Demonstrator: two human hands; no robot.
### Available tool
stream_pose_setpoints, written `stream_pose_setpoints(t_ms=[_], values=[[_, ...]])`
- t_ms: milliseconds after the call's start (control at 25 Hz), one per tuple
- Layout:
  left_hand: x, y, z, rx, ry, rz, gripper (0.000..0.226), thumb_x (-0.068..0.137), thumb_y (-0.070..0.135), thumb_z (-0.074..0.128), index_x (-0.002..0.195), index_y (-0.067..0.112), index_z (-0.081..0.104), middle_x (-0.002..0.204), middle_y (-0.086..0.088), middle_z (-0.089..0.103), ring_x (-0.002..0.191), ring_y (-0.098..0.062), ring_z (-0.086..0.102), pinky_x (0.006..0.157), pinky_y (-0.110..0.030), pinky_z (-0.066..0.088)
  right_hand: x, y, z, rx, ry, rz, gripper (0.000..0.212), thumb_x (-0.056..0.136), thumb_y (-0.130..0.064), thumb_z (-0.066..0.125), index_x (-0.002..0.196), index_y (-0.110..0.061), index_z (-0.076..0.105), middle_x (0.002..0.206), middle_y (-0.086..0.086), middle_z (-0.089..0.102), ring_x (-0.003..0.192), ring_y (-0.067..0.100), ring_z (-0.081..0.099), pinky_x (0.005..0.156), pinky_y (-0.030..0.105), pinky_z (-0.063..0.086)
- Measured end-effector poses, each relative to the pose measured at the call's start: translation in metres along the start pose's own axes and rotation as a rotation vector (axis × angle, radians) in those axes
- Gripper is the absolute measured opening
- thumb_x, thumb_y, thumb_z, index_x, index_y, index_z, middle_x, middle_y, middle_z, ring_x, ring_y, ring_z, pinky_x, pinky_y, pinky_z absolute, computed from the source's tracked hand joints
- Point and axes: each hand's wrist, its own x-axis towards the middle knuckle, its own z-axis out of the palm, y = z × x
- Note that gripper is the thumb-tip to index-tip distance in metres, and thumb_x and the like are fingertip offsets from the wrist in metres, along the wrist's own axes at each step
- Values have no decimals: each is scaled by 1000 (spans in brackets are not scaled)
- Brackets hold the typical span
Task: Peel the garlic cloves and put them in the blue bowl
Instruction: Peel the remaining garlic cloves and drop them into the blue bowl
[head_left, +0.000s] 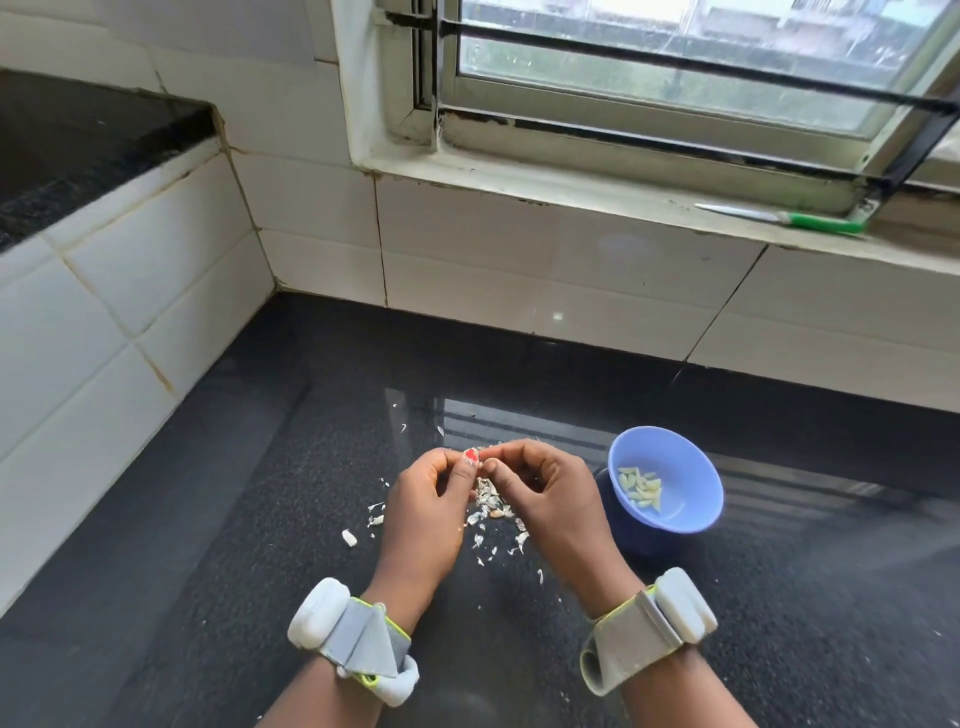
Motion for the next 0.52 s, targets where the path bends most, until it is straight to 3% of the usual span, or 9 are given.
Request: stream_pose_setpoints(t_ms=[160,240,400,520], values=[[0,-1,0,31,-3,7,21,94,27,55,82,16,67,69,2,67,65,-4,62,57,-17,47,0,1,2,-70,-9,-25,12,89,-15,69,86,-27,72,77,-9,73,70,3,66,64,15,50],[-2,0,2,-82,-15,-46,20,94,21,54,85,11,69,71,3,68,63,0,61,56,-12,46,0,5,6,-58,-1,0,8,91,-16,66,88,-22,71,78,-7,72,70,3,65,64,16,49],[-4,4,4,-348,-78,-171,16,93,6,54,94,4,69,81,-5,71,64,1,62,54,-9,44,0,12,11,280,25,180,11,95,-13,60,97,-9,70,87,8,74,80,19,71,72,31,56],[-4,6,3,-394,-89,-186,16,92,1,53,96,3,69,82,-6,71,63,0,63,51,-8,42,-1,8,12,457,23,275,14,96,-9,56,100,-5,69,91,12,74,79,20,71,66,25,55]])
